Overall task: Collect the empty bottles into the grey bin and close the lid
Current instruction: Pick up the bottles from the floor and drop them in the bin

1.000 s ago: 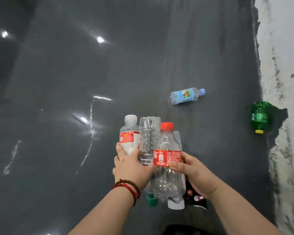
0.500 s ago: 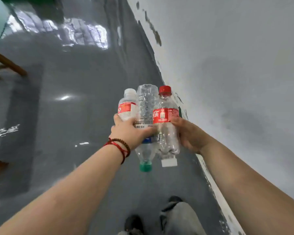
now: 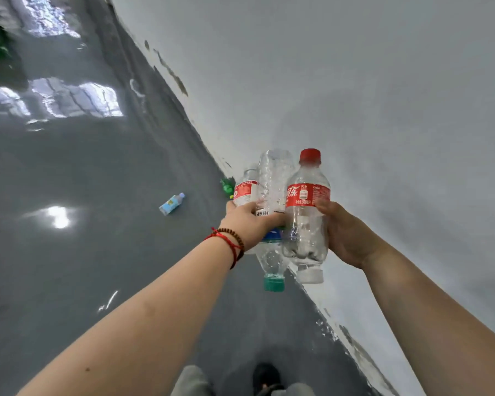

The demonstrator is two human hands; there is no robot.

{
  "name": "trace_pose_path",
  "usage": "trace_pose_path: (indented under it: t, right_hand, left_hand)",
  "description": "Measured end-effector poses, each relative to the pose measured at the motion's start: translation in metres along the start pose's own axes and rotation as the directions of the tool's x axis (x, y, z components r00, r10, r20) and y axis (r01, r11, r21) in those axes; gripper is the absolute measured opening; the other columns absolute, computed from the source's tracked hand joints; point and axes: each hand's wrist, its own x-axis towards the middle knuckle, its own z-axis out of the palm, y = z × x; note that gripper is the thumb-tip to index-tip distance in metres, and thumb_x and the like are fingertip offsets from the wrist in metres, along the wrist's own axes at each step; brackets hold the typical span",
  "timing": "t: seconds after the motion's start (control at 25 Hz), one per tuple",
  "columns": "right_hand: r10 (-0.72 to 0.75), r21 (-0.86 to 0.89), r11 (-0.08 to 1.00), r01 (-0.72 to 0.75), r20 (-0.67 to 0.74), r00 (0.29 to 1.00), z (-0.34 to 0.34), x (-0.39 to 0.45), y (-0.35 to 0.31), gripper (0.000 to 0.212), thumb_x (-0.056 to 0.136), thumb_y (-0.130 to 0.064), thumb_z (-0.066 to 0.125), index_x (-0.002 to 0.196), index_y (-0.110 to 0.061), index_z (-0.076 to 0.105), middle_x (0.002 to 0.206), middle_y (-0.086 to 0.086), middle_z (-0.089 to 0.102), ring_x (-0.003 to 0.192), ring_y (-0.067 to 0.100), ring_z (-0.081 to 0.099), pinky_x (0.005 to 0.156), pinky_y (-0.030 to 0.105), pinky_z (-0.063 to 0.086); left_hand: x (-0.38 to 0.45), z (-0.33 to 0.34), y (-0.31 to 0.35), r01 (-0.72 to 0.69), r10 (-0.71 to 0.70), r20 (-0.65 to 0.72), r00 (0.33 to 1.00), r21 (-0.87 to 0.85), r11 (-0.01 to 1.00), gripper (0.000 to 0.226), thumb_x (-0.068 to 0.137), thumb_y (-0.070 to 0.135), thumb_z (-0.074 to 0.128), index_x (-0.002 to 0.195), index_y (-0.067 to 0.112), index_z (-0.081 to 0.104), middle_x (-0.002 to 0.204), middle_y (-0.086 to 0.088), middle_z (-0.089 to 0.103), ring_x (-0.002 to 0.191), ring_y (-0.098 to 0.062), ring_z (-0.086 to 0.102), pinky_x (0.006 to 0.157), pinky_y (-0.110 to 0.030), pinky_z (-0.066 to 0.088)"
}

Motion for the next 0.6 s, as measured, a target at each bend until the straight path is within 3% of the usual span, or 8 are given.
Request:
trace_pose_path:
  t: [0.12, 0.24, 0.32, 0.44, 0.52, 0.6]
  right_hand:
    - [-0.053, 0.041, 0.997, 0.061, -0.183, 0.982, -0.039, -0.082, 0.019, 0.109, 0.035, -0.07, 0.078, 0.124, -0.01, 0.055, 0.123, 0.018, 0.062, 0.116, 0.037, 0.056, 0.107, 0.057, 0.034]
    - [-0.118, 0.086, 0.983, 0.162, -0.382, 0.916, -0.05, -0.163, 0.046, 0.099, 0.042, -0.07, 0.076, 0.121, -0.013, 0.057, 0.116, 0.012, 0.067, 0.111, 0.032, 0.061, 0.099, 0.049, 0.045]
    - [-0.133, 0.139, 0.968, 0.211, -0.429, 0.893, -0.039, -0.202, 0.064, 0.082, 0.052, -0.065, 0.075, 0.114, -0.014, 0.06, 0.109, 0.01, 0.07, 0.104, 0.029, 0.064, 0.089, 0.04, 0.052]
    - [-0.099, 0.219, 0.938, 0.269, -0.575, 0.812, -0.006, -0.263, 0.107, 0.07, 0.057, -0.061, 0.075, 0.11, -0.016, 0.064, 0.109, 0.01, 0.07, 0.104, 0.028, 0.065, 0.092, 0.041, 0.05]
    - [-0.008, 0.301, 0.909, 0.287, -0.678, 0.735, 0.018, -0.298, 0.139, 0.086, 0.051, -0.061, 0.079, 0.118, -0.011, 0.061, 0.115, 0.017, 0.066, 0.11, 0.035, 0.06, 0.1, 0.049, 0.043]
    - [0.1, 0.401, 0.858, 0.322, -0.744, 0.661, 0.04, -0.34, 0.165, 0.106, 0.045, -0.06, 0.081, 0.13, -0.003, 0.05, 0.124, 0.025, 0.059, 0.116, 0.041, 0.054, 0.105, 0.054, 0.037]
  left_hand:
    - [-0.027, 0.061, 0.03, -0.108, 0.098, 0.182, 0.978, 0.043, 0.993, 0.106, 0.032, 0.076, 0.054, 0.122, 0.021, 0.058, 0.134, -0.008, 0.034, 0.111, -0.029, 0.051, 0.101, -0.045, 0.044]
    - [-0.063, 0.111, 0.044, -0.242, 0.189, 0.361, 0.913, 0.106, 0.965, 0.104, 0.034, 0.074, 0.055, 0.121, 0.019, 0.058, 0.13, -0.008, 0.037, 0.106, -0.029, 0.054, 0.098, -0.045, 0.046]
    - [-0.084, 0.13, 0.036, -0.298, 0.238, 0.43, 0.871, 0.078, 0.951, 0.091, 0.036, 0.073, 0.055, 0.111, 0.021, 0.062, 0.125, -0.007, 0.041, 0.096, -0.022, 0.056, 0.092, -0.039, 0.047]
    - [-0.129, 0.158, 0.004, -0.371, 0.285, 0.591, 0.755, 0.025, 0.928, 0.065, 0.04, 0.07, 0.054, 0.089, 0.028, 0.063, 0.121, -0.009, 0.047, 0.087, -0.018, 0.057, 0.082, -0.034, 0.048]
    - [-0.158, 0.177, -0.017, -0.376, 0.278, 0.653, 0.705, 0.011, 0.927, 0.064, 0.04, 0.068, 0.052, 0.087, 0.026, 0.063, 0.12, -0.012, 0.049, 0.087, -0.02, 0.058, 0.073, -0.032, 0.049]
    - [-0.2, 0.198, -0.034, -0.336, 0.219, 0.729, 0.649, 0.016, 0.942, 0.074, 0.04, 0.068, 0.053, 0.096, 0.021, 0.063, 0.122, -0.014, 0.051, 0.091, -0.027, 0.061, 0.079, -0.037, 0.052]
